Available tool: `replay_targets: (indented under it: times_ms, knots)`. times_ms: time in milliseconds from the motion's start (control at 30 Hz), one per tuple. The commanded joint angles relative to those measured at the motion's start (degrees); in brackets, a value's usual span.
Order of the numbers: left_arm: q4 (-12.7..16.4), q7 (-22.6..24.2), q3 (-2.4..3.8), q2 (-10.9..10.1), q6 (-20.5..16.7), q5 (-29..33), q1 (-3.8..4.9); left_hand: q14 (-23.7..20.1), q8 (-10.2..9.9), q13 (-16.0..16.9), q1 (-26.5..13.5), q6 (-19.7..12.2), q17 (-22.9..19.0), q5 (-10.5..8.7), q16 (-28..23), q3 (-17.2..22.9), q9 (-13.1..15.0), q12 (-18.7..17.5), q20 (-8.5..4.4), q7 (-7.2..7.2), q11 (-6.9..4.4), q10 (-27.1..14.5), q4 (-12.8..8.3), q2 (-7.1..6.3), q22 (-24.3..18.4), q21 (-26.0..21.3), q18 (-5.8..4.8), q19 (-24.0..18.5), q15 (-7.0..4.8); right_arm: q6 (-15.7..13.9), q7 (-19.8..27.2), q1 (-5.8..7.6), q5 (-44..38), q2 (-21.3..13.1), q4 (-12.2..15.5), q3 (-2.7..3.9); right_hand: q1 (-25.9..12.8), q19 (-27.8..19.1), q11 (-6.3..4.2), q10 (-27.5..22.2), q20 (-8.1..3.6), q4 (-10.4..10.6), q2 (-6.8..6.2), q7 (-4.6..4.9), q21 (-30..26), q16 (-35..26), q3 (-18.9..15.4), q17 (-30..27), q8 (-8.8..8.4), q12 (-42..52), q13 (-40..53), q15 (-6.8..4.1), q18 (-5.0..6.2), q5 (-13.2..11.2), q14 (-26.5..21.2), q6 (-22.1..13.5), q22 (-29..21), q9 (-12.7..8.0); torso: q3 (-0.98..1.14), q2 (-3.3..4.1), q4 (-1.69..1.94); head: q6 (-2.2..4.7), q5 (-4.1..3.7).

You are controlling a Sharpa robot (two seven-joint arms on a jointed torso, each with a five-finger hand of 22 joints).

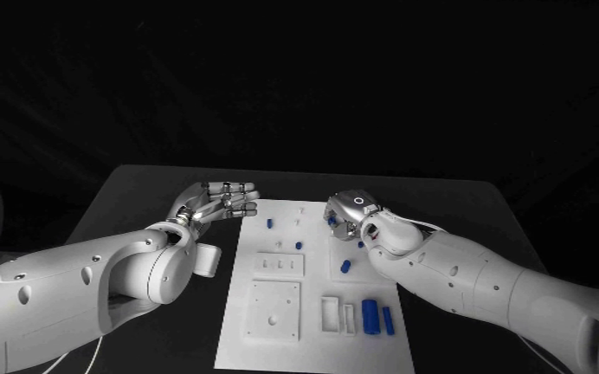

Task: Assemble the parts on the task board

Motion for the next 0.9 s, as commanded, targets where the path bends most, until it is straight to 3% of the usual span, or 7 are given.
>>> replay_targets:
  times_ms: [33, 467, 900]
  knots:
    - [0.05, 0.24, 0.06, 0.17, 0.39, -0.02, 0.1, -0.4, 0.17, 0.04, 0.03, 0.07, -0.03, 0.36, 0.03, 0.04, 0.09, 0.23, -0.01, 0.05, 0.23, -0.01, -0.2, 0.34, -0.05, 0.29, -0.52, -0.43, -0.14, -3.78, -1.39, 0.0, -0.59, 0.18, 0.84, 0.04, 0.26, -0.1, -1.37, 1.79, -0.47, -0.36, 0.38, -0.12, -0.02, -0.37, -0.05, 0.27, 0.11, 0.11, 0.21, -0.52, -0.6, 0.14, -0.05, 0.54, 0.74, -0.05, -0.04, 0.14, 0.01, 0.29, 0.07]
    - [-0.28, 0.06, 0.06, 0.55, 0.47, 0.05, 0.11, -0.52, 0.15, 0.04, 0.11, -0.28, -0.03, 0.33, 0.02, 0.17, 0.07, 0.22, 0.02, 0.04, 0.24, -0.27, -0.37, 0.17, -0.05, 0.33, -0.49, -0.47, -0.13, -5.99, -4.36, 0.53, -1.29, 2.72, 0.98, 0.88, 0.27, 0.24, -1.47, 2.06, -0.58, -0.35, 0.19, -0.22, -1.03, -0.79, 0.05, 0.8, 0.11, 0.11, 0.21, -0.63, -0.7, 0.13, 0.0, 0.87, 2.42, -0.06, -0.18, 0.37, 0.21, 1.08, 0.36]
    - [-1.0, -0.23, 0.08, 1.53, 0.87, 0.05, 0.14, -0.63, 0.15, 0.04, 0.1, -0.42, -0.03, 0.33, 0.01, 0.21, 0.07, 0.22, 0.05, 0.03, 0.26, -0.44, -0.42, 0.08, -0.05, 0.34, -0.47, -0.52, -0.09, -6.72, -5.11, 1.36, -1.02, 6.94, -2.87, 1.26, 0.22, 1.0, -1.44, 1.93, -0.59, -0.21, 0.05, -0.19, -3.42, -1.29, 0.33, 1.19, 0.12, 0.1, 0.2, -0.64, -0.7, 0.13, 0.11, 0.78, 4.6, -0.07, -0.44, 0.48, 0.32, 1.22, 0.36]
